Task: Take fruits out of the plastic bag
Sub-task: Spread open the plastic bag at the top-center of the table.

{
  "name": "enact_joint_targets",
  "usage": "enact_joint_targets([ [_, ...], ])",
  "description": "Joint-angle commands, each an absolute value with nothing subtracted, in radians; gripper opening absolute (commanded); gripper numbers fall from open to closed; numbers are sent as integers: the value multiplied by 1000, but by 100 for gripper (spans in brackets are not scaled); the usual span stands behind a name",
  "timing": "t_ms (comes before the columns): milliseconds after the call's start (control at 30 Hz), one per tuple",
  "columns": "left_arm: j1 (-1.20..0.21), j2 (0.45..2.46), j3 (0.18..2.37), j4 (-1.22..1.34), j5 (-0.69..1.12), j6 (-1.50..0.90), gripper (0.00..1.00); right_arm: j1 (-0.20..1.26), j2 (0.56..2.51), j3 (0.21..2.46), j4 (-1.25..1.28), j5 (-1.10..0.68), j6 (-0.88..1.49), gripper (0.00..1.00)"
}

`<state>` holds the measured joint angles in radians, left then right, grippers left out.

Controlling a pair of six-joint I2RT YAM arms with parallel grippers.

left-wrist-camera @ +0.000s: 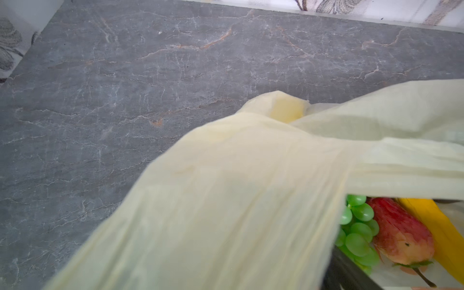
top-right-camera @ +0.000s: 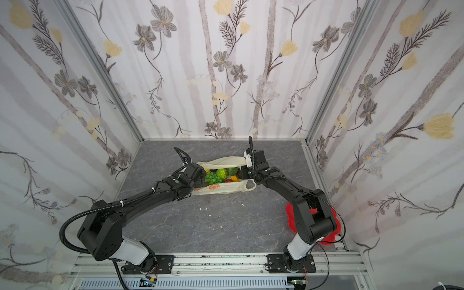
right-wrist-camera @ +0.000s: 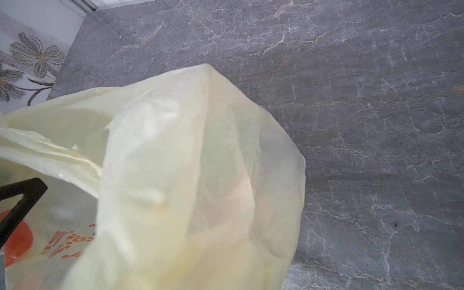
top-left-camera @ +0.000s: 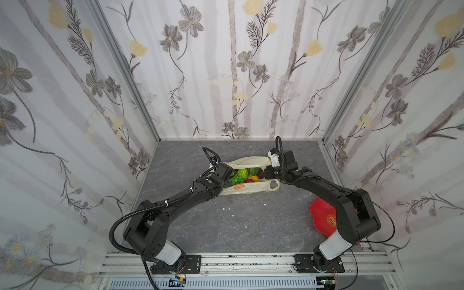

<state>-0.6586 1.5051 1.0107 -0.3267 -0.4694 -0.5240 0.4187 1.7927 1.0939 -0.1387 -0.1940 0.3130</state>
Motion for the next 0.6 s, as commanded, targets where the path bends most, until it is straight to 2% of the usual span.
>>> enact_joint_targets([
  [0,-662,1471,1011,-274,-432,-468,88,420,1800,1102,-131,-176,308,0],
  [233,-605,1502,992,-204,-217,-555,86,421,1780,1088,-123,-174,308,0],
  [567,-665,1596,1022,-209,-240,-657,89,420,1770,1083,-121,-167,304,0],
])
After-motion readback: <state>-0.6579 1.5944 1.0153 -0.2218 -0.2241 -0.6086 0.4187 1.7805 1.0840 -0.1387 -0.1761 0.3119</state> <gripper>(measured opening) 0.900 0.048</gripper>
